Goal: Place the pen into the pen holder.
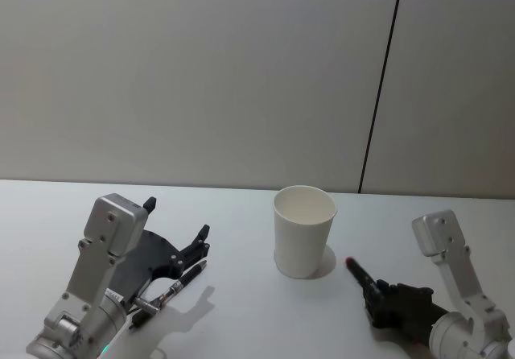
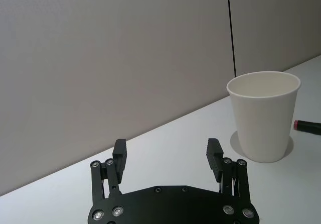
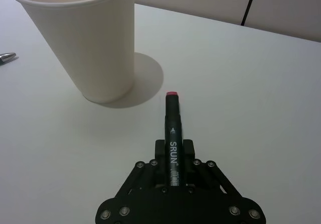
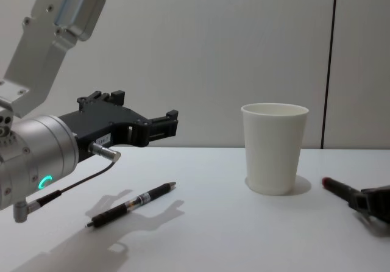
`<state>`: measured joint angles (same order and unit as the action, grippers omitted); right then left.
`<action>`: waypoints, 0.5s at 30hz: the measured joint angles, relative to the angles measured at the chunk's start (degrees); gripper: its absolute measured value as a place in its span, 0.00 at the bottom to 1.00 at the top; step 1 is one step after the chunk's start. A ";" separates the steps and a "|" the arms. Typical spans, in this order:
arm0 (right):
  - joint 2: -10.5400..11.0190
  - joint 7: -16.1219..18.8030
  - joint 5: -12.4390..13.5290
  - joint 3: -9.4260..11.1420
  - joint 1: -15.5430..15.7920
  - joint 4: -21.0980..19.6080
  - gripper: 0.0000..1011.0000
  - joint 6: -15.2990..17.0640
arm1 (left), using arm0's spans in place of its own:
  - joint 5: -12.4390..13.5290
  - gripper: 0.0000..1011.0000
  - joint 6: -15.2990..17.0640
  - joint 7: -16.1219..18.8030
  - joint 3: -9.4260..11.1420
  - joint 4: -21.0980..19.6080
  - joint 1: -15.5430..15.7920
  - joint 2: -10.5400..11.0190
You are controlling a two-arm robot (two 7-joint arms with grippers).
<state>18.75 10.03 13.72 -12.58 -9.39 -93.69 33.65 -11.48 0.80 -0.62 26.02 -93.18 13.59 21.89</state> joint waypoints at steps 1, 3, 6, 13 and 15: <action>0.00 -0.01 0.00 0.00 0.00 0.00 0.20 0.00 | 0.00 0.99 0.00 0.00 0.00 0.00 0.00 0.00; 0.00 -0.01 0.00 0.00 0.00 0.00 0.19 0.01 | 0.00 0.99 0.00 0.00 0.00 0.00 0.00 0.00; 0.00 -0.01 0.00 -0.01 0.00 0.00 0.19 0.03 | 0.00 0.99 0.00 0.00 0.00 0.00 0.00 0.00; -0.01 -0.02 0.00 -0.01 0.01 -0.01 0.19 0.04 | 0.00 0.99 0.00 0.00 0.00 0.00 0.00 0.00; -0.01 -0.01 -0.01 -0.01 0.01 -0.01 0.19 0.04 | 0.00 0.99 0.00 0.00 0.00 0.00 0.00 0.00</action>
<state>18.74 10.01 13.72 -12.59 -9.38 -93.70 33.69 -11.48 0.80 -0.62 26.02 -93.18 13.59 21.89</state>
